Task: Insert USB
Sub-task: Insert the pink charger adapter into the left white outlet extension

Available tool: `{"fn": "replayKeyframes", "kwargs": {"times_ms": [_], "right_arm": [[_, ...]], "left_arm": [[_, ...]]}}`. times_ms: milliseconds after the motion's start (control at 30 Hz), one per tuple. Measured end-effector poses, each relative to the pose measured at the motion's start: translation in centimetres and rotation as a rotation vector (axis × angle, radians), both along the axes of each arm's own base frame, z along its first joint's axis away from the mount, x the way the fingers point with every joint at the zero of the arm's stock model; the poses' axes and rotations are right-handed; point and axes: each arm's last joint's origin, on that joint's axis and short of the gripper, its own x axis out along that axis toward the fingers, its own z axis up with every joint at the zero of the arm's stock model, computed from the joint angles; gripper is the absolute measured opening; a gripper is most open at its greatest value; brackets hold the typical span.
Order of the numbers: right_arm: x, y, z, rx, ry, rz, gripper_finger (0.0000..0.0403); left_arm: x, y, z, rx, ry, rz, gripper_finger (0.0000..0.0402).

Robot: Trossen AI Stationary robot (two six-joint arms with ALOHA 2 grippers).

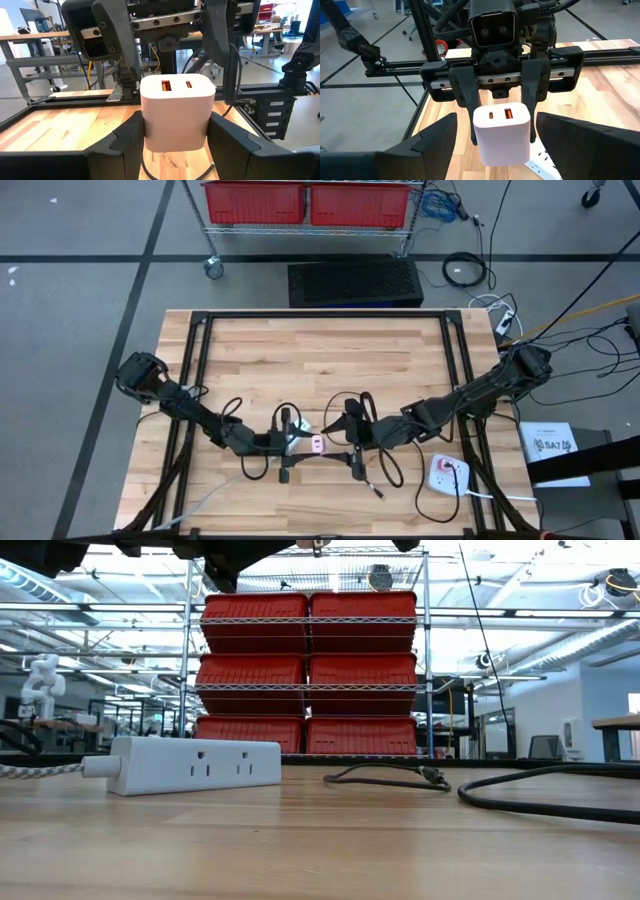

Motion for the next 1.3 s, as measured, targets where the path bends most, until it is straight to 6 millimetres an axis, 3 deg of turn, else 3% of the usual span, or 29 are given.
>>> {"fn": "replayKeyframes", "kwargs": {"times_ms": [1300], "right_arm": [[0.05,-0.08,0.07,-0.024,-0.004,0.006,0.0263]], "left_arm": [[0.01,0.0,-0.06,0.002,0.004,0.0,0.0186]]}}
